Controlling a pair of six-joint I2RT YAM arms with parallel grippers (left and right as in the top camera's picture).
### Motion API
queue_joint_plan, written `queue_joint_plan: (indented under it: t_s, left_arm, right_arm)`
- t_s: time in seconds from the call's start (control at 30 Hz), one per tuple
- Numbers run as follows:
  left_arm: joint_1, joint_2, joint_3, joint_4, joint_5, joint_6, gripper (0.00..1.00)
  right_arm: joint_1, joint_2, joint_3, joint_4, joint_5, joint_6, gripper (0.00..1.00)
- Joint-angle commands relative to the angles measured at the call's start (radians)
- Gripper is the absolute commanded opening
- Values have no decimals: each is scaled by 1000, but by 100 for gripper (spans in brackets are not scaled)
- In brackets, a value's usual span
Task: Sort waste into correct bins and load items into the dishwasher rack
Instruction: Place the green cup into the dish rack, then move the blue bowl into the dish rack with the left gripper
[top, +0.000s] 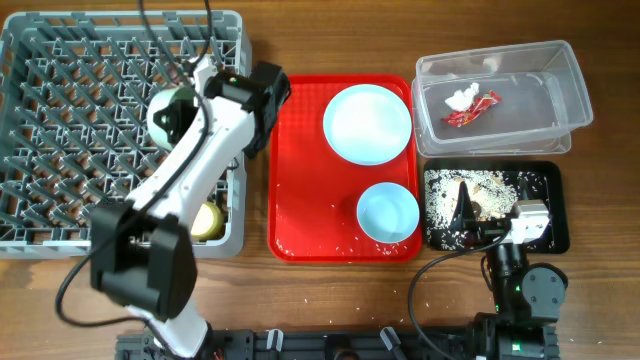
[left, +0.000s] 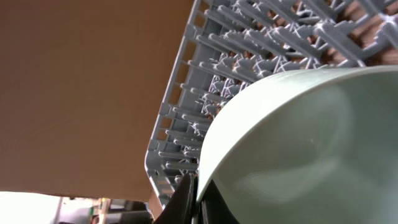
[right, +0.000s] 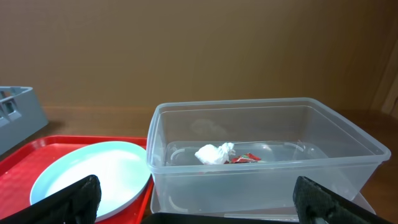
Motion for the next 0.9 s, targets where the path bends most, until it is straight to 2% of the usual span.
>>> queue_joint_plan:
  t_s: [0.0,0.13,0.27,0.33,0.37,0.47,0.57,0.7,0.73,0.77,0.87]
  left_arm:
    - [2,71,8,35,-69,-34,4]
    - [2,114,8,36,-174,-30,4]
    - [2,114,8,6,-185,-31,4]
    - [2,114,8,10,-114,-31,4]
    - [2,114,8,19,-12,-35,4]
    - [-8,114,8,25,158,-35,6]
    - [-34,114,8,7,235,-34,34]
    - [-56,79,23,-21,301,-48,48]
    - [-55,55,40,-28,323,-82,61]
    - [-55,37,56,-32,341,-92,100]
    - [-55,-53,148,-31,510,-91,100]
  right_arm:
    - [-2,-6,-2,5,-16,4,100]
    - [-2,-6,-2,5,-16,4,100]
    - [-2,-6,-2,5,-16,4,100]
    - [-2,-6,-2,5,-16,4,100]
    - [-2,-6,-2,5,-16,4,100]
    - [-2,-6,-2,5,-16,4,100]
    - [-2,-6,-2,5,-16,4,100]
    - [-2,-6,-2,5,-16,4,100]
    - [-2,-6,-2,5,-16,4,100]
    - [-2,-6,-2,5,-16,4,100]
    - [-2,-6,-2,5,-16,4,100]
